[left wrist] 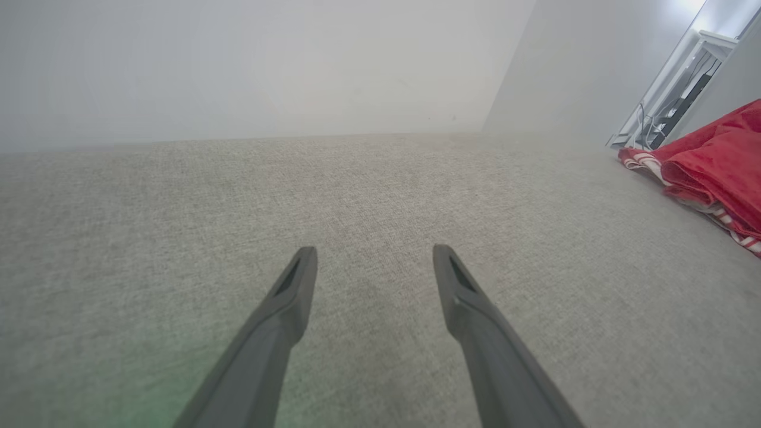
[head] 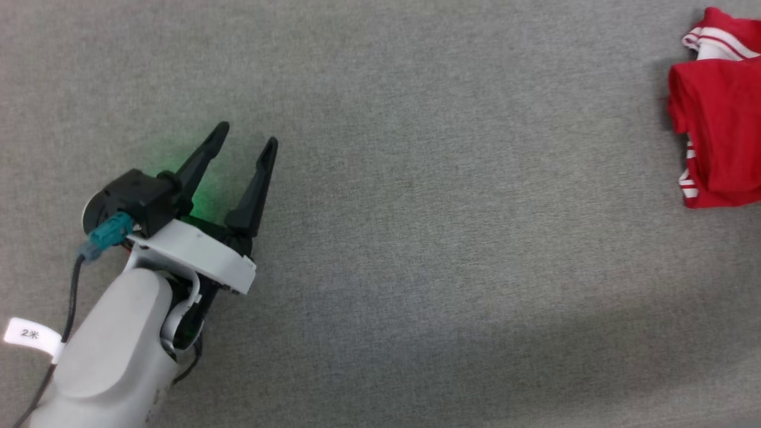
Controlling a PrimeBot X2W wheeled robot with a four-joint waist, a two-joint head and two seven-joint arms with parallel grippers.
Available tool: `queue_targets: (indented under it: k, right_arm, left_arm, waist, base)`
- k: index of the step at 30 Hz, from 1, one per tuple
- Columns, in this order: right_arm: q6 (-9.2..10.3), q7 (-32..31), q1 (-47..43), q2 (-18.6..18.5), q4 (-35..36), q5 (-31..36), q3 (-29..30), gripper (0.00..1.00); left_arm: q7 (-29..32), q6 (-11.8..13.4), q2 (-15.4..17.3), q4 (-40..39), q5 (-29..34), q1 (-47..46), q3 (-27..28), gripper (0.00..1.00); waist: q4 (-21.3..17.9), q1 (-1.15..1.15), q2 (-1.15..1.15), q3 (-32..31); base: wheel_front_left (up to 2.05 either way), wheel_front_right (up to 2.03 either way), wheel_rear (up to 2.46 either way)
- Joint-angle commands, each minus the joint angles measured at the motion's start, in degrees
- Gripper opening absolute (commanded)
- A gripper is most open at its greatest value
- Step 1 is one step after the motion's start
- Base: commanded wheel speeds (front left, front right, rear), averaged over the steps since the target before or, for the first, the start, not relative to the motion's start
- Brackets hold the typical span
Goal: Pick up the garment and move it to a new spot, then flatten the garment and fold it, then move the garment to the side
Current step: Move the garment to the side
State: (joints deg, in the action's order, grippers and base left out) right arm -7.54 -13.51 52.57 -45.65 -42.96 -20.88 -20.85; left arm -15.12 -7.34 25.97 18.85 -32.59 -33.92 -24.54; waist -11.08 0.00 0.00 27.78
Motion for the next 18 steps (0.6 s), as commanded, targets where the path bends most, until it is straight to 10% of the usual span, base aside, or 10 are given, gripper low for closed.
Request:
queue_targets:
  k: [1,18]
  right_arm:
    - [0.12,0.47,0.71,0.59,-1.1,0.54,-0.42,0.0]
    - [0.12,6.98,6.82,3.08,-16.06,7.15,0.55,0.0]
  left_arm:
    - [0.01,-0.24,0.22,0.15,-0.24,-0.5,-0.24,1.0]
    - [0.04,-0.12,0.06,0.52,-1.24,-0.96,-0.55,1.0]
  waist:
    - [0.79,0.0,0.0,0.91]
    - [3.32,0.0,0.0,2.41]
  base:
    - [0.0,0.0,0.0]
    - [0.0,0.0,0.0]
